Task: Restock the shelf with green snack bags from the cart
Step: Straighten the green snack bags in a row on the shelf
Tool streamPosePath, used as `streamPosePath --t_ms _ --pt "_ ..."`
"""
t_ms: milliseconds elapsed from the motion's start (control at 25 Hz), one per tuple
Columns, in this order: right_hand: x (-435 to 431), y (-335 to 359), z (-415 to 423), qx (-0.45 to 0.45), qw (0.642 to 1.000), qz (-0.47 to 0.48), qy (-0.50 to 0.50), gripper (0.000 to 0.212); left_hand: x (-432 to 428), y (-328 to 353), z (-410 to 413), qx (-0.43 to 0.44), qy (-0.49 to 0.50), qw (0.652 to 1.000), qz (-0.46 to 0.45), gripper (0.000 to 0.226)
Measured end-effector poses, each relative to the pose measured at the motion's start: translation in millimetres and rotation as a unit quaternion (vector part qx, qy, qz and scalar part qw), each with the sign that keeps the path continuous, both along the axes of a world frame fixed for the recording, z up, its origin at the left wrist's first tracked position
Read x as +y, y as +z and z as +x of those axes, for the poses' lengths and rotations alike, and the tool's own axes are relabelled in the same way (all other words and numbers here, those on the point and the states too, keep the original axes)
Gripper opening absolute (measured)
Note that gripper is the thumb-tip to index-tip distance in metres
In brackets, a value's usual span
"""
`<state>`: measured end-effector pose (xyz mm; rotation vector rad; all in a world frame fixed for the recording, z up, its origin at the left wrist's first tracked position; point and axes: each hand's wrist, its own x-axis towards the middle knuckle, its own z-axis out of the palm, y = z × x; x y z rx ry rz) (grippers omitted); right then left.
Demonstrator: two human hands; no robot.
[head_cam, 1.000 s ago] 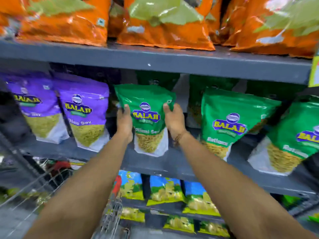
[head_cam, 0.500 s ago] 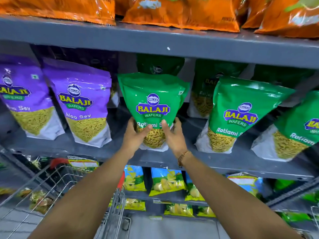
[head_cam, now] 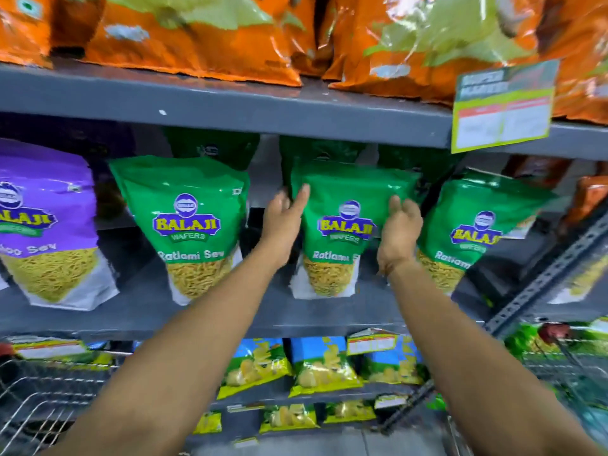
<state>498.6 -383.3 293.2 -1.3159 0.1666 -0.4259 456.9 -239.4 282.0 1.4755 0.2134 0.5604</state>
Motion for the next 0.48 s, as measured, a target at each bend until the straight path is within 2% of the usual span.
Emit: streamPosePath --t_ms 80,120,160,200,240,280,320,400,480 --pt "-10.3 16.5 13.3 -0.016 0.999 -0.035 0.035 0.009 -0.3 13.4 10.3 -0.007 0.088 0.996 0.022 0.035" --pt "-13.4 11.3 13.7 -0.014 0.997 -0.048 0.053 0.007 -2.0 10.0 12.3 -0.01 0.099 0.995 0.029 0.034" --pt "-15.2 2.6 8.9 0.001 0.995 -0.048 0.084 0.017 -5.9 1.1 11.3 -0.013 0.092 0.995 0.027 0.036" --pt "-17.2 -10.9 0.2 0.029 0.99 -0.042 0.132 0.036 -10.0 -13.1 8.3 -0.004 0.067 0.998 0.023 0.042" --pt "-19.0 -28.3 -7.5 0.065 0.979 -0.045 0.187 0.052 -14.6 -30.2 4.4 0.019 0.033 0.999 0.024 0.057" --pt "-21.3 -44.6 -13.0 0.093 0.966 -0.068 0.231 0.059 -21.1 -46.2 -3.0 0.049 -0.004 0.998 0.039 0.074" --pt "-23.7 -55.9 -18.8 0.103 0.954 -0.098 0.264 0.06 -28.0 -61.4 -10.2 0.083 -0.032 0.994 0.064 0.081" --pt "-24.0 -68.6 -25.6 0.089 0.945 -0.139 0.283 0.058 -37.1 -79.5 -21.0 0.114 -0.025 0.988 0.097 0.071" --pt "-23.6 -71.7 -25.7 0.077 0.941 -0.134 0.301 0.056 -39.5 -82.6 -21.5 0.107 0.006 0.99 0.092 0.059"
